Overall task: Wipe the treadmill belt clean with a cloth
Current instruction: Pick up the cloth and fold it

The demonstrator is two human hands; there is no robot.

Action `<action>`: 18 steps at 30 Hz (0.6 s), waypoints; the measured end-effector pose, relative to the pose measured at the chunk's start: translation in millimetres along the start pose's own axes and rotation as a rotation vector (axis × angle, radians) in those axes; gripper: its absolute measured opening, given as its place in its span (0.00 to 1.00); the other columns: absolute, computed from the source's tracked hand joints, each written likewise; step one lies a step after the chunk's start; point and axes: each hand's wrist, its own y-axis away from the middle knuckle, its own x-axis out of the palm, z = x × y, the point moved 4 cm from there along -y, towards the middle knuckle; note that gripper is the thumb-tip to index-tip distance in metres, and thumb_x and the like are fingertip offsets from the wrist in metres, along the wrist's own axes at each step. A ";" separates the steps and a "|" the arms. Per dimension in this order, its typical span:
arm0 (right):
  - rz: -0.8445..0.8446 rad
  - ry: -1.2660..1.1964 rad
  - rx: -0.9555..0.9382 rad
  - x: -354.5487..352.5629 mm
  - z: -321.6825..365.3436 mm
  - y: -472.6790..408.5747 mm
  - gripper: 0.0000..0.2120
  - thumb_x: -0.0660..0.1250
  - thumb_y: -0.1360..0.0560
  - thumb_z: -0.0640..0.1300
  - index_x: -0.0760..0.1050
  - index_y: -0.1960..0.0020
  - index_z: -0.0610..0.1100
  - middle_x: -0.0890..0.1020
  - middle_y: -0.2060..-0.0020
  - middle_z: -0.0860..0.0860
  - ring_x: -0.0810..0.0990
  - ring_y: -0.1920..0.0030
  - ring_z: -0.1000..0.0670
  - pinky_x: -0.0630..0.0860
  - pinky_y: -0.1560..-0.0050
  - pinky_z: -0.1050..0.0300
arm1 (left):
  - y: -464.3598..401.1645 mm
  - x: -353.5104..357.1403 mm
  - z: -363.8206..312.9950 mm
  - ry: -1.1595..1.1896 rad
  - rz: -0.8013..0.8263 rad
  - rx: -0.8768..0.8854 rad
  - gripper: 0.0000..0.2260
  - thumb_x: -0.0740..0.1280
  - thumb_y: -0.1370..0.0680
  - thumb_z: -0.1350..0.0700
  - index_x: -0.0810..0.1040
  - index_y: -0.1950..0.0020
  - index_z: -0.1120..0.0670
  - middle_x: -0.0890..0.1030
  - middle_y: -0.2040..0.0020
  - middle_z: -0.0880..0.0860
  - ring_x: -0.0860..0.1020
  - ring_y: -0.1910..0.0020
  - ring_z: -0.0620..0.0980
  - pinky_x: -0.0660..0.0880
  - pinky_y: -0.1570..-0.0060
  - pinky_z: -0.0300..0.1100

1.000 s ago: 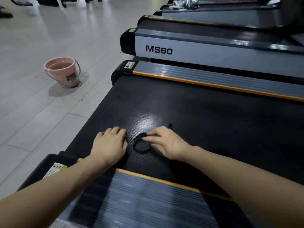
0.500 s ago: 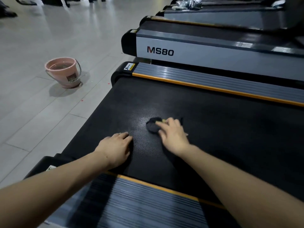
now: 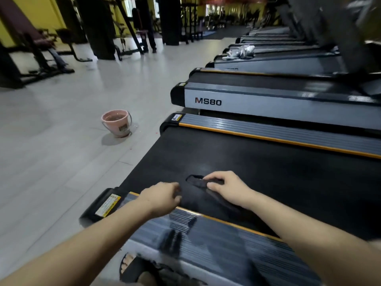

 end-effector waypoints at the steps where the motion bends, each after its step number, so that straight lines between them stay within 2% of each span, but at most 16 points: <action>1: -0.019 -0.051 0.002 -8.8 11.3 13.2 0.08 0.71 0.25 0.48 0.83 0.48 0.59 0.85 0.53 0.63 0.81 0.48 0.62 0.75 0.41 0.59 | 7.8 -3.6 -8.4 0.073 -0.022 0.009 0.10 0.62 0.21 0.41 0.75 0.44 0.43 0.82 0.42 0.49 0.80 0.42 0.54 0.76 0.45 0.48; 3: -0.074 -0.164 -0.011 -24.5 32.0 40.8 0.08 0.72 0.25 0.48 0.83 0.48 0.58 0.85 0.53 0.61 0.82 0.49 0.61 0.77 0.43 0.58 | 21.7 -10.2 -27.0 0.273 -0.076 0.023 0.13 0.64 0.20 0.39 0.78 0.43 0.45 0.83 0.45 0.46 0.80 0.45 0.48 0.75 0.45 0.45; 5: -0.146 -0.246 -0.034 -34.6 46.7 67.3 0.09 0.73 0.25 0.46 0.83 0.47 0.57 0.85 0.52 0.60 0.82 0.50 0.61 0.78 0.43 0.58 | 35.5 -13.8 -43.7 0.588 -0.146 0.016 0.17 0.68 0.22 0.38 0.80 0.41 0.49 0.84 0.48 0.45 0.81 0.48 0.45 0.76 0.47 0.44; 8: -0.225 -0.281 -0.078 -33.5 55.8 96.4 0.14 0.76 0.28 0.44 0.83 0.45 0.56 0.85 0.49 0.60 0.81 0.47 0.61 0.77 0.42 0.59 | 56.2 -8.0 -67.3 1.270 -0.124 0.040 0.16 0.71 0.22 0.43 0.80 0.44 0.55 0.82 0.53 0.49 0.83 0.52 0.47 0.81 0.49 0.49; 10: -0.270 -0.221 -0.144 -24.7 59.7 108.6 0.17 0.77 0.30 0.43 0.81 0.43 0.56 0.82 0.47 0.60 0.80 0.44 0.60 0.76 0.40 0.59 | 64.7 -2.9 -80.2 1.510 -0.155 0.026 0.13 0.72 0.21 0.50 0.82 0.44 0.58 0.83 0.54 0.55 0.83 0.51 0.52 0.82 0.46 0.52; 13: -0.322 -0.062 -0.303 -14.4 67.0 117.0 0.20 0.78 0.31 0.43 0.80 0.41 0.53 0.79 0.45 0.60 0.78 0.42 0.58 0.73 0.40 0.63 | 67.4 -4.1 -84.8 1.483 -0.352 -0.020 0.08 0.73 0.22 0.58 0.83 0.45 0.59 0.85 0.50 0.61 0.84 0.48 0.62 0.81 0.45 0.60; 15: -0.270 -0.065 -0.345 -13.6 68.4 117.4 0.22 0.79 0.31 0.45 0.79 0.38 0.53 0.78 0.44 0.60 0.77 0.41 0.57 0.73 0.42 0.65 | 69.4 -8.8 -77.0 1.430 -0.430 -0.031 0.06 0.73 0.22 0.61 0.83 0.46 0.58 0.85 0.50 0.63 0.84 0.47 0.65 0.81 0.47 0.64; 18: -0.213 -0.103 -0.286 -18.1 63.4 110.3 0.22 0.75 0.27 0.47 0.76 0.36 0.56 0.79 0.43 0.60 0.77 0.41 0.58 0.76 0.47 0.58 | 73.5 -16.9 -63.7 1.265 -0.465 0.031 0.05 0.75 0.25 0.55 0.84 0.50 0.52 0.86 0.54 0.59 0.84 0.50 0.63 0.81 0.51 0.65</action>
